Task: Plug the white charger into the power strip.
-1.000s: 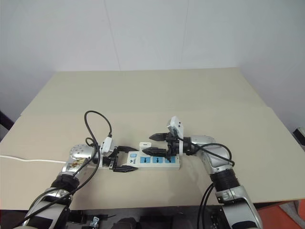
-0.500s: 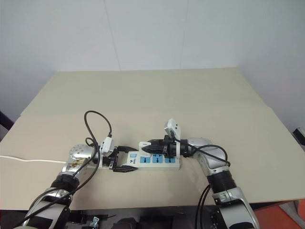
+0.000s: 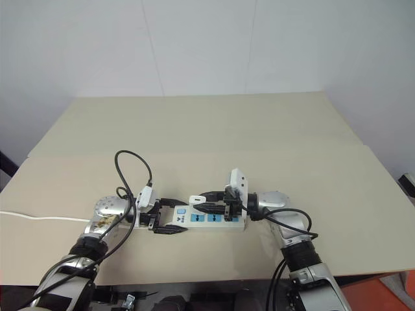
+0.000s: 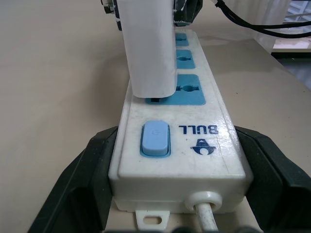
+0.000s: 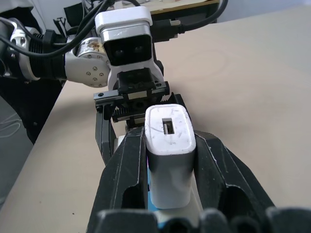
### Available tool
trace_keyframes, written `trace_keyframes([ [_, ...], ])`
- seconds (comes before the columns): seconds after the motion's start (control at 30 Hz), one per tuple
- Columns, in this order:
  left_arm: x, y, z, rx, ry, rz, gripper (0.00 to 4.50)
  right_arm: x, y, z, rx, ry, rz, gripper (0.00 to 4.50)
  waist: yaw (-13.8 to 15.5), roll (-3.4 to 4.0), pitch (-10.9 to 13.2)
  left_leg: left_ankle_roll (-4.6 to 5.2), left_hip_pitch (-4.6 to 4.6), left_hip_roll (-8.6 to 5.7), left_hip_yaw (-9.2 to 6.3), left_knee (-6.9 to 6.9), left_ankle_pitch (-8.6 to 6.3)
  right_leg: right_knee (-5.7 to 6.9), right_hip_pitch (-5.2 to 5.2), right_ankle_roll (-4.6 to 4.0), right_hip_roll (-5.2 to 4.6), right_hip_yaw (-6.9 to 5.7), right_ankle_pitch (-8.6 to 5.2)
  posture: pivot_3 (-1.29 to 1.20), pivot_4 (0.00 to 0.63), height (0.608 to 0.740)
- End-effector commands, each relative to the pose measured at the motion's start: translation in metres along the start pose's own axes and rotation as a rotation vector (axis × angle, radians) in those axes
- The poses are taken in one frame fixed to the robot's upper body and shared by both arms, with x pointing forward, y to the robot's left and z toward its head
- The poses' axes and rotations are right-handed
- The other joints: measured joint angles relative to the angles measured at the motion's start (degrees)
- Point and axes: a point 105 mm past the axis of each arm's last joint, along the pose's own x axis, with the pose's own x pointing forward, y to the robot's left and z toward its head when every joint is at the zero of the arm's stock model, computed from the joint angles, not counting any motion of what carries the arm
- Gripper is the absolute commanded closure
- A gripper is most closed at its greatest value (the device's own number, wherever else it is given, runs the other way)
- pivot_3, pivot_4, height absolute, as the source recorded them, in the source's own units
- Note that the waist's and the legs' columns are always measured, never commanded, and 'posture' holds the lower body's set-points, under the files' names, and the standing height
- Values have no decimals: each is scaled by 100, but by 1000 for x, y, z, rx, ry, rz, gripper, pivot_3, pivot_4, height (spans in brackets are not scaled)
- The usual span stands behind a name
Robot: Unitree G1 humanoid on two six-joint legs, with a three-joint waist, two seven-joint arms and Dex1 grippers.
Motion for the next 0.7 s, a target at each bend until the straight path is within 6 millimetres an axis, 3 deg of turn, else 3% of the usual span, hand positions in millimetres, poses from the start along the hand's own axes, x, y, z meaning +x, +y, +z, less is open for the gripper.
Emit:
trace_keyframes([
  [0.03,0,-5,-11,-38,35,-8,1228,6,8,-3,-35,20,56,3379,-1,0,0,0,0,0,0,0,0,0,0,0,0,0,0,0,150,740],
  [0.7,-1,-5,-11,-36,38,-6,1228,10,11,-38,-40,168,54,3379,-17,1,-2,0,13,2,0,0,0,3,9,-1,2,1,0,0,150,740],
])
